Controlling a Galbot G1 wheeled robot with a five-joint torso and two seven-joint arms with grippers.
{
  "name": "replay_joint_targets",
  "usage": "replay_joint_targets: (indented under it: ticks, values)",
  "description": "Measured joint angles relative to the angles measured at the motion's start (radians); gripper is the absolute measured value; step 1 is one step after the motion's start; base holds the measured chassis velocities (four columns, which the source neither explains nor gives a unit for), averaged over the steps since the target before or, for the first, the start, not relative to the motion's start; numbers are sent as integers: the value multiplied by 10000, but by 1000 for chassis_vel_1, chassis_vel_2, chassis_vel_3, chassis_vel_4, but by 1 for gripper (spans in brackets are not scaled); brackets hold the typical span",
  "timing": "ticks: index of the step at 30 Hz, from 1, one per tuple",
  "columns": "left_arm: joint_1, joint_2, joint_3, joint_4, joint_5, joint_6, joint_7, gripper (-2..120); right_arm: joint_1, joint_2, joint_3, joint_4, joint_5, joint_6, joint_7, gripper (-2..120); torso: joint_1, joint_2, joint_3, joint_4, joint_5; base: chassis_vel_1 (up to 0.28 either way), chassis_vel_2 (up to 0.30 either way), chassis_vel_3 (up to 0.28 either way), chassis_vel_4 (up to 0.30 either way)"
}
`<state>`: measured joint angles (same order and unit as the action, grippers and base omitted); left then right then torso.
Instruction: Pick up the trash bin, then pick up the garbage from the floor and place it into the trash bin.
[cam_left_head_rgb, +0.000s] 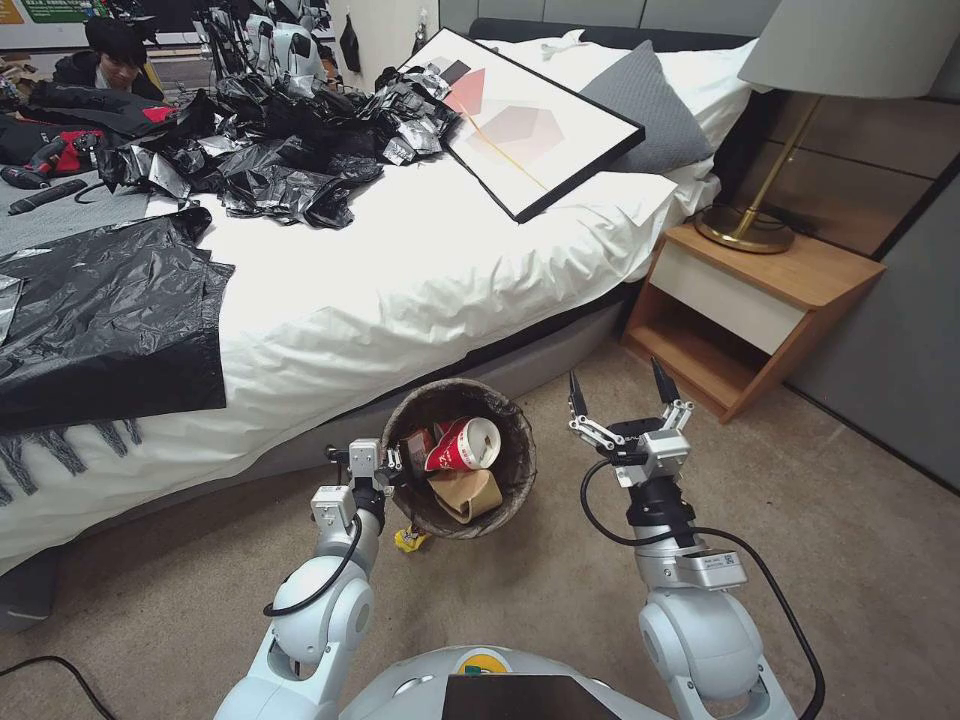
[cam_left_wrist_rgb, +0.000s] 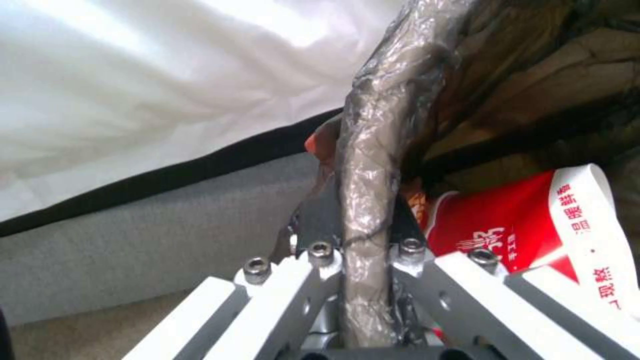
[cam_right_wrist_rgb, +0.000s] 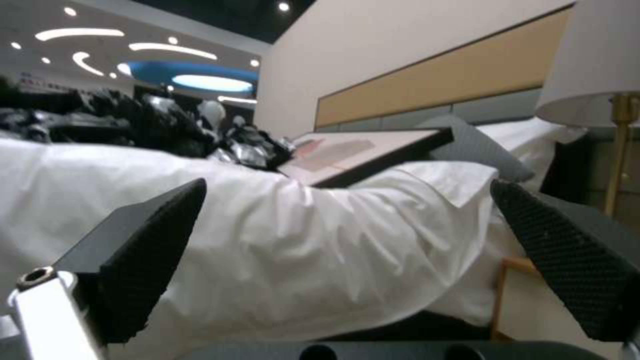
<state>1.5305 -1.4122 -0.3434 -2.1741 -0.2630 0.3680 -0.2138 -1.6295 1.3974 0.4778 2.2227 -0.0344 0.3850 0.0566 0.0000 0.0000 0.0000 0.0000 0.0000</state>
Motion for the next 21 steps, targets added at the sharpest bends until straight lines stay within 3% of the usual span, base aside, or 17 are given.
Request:
replay_joint_targets:
  ticks: [7,21]
  values:
    - [8,-1,-59,-16,27,-61,5,0,-66,304,502,-1316,411,1214,-185,100,0,0,0,-1,1,0,0,0,0]
    - [72,-10,-75,-18,108,-117,16,0,143,497,544,-2781,771,1601,-184,100,0,0,0,0,1,0,0,0,0]
